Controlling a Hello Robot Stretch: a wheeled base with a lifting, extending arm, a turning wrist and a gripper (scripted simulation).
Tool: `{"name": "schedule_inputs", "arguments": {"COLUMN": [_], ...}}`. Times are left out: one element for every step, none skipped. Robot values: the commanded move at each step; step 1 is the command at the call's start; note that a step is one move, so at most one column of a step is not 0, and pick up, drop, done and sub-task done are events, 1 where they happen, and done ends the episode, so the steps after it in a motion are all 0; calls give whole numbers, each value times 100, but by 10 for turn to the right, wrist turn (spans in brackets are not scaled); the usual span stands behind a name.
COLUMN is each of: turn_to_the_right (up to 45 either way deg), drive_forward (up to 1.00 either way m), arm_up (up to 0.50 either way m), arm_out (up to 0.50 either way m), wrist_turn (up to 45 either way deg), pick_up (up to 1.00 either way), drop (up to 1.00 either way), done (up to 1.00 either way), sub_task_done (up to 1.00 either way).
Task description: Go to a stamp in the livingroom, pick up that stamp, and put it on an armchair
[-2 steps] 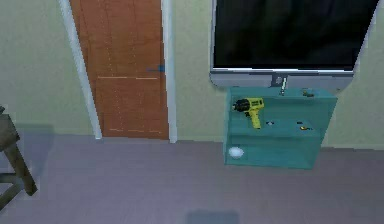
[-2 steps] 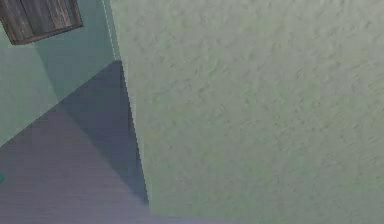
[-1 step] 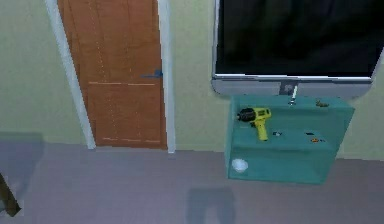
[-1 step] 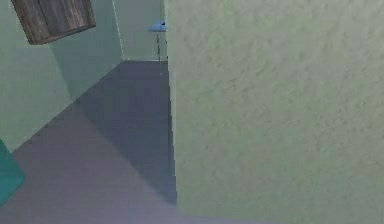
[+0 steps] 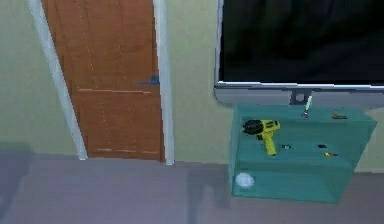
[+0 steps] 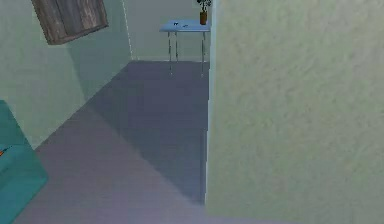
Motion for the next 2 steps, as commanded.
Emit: {"name": "schedule_inputs", "arguments": {"turn_to_the_right": [270, 0], "drive_forward": [0, 85], "arm_up": [0, 0], "arm_out": [0, 0], "wrist_turn": [0, 0], "pick_up": [0, 0], "drop": [0, 0], "done": [0, 0], "sub_task_done": [0, 0]}}
